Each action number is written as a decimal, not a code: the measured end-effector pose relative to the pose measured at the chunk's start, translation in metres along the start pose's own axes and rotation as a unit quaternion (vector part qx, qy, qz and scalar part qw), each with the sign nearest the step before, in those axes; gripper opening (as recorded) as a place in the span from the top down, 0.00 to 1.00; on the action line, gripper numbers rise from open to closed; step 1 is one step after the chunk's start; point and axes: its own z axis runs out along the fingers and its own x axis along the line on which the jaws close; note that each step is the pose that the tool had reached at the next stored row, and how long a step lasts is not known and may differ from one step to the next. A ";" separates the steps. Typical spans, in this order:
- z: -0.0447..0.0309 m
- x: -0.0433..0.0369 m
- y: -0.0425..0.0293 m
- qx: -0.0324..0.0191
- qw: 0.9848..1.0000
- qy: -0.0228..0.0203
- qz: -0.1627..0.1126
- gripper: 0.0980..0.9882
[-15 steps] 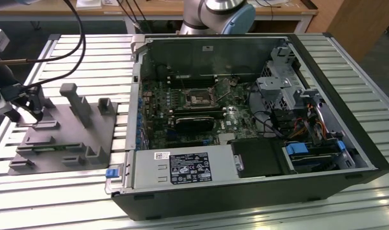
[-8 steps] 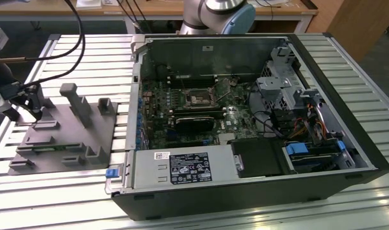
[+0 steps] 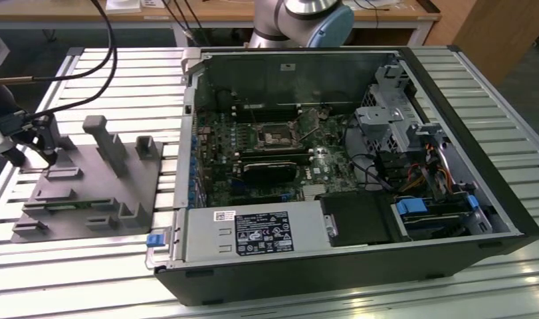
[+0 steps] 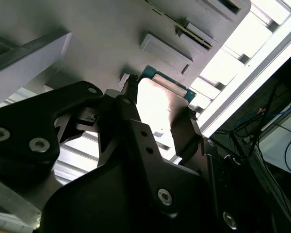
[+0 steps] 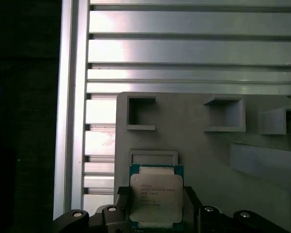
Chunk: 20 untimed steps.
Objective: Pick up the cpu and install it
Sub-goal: 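Pick up the cpu and move it towards the insertion slot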
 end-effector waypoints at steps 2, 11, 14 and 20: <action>-0.0009 0.0000 0.0001 0.000 1.000 0.000 0.000 0.52; -0.0048 0.0000 0.0003 0.000 1.000 0.000 0.000 0.52; -0.0060 0.0000 0.0004 0.000 1.000 0.000 0.000 0.52; -0.0084 0.0001 0.0006 0.000 1.000 0.000 0.000 0.52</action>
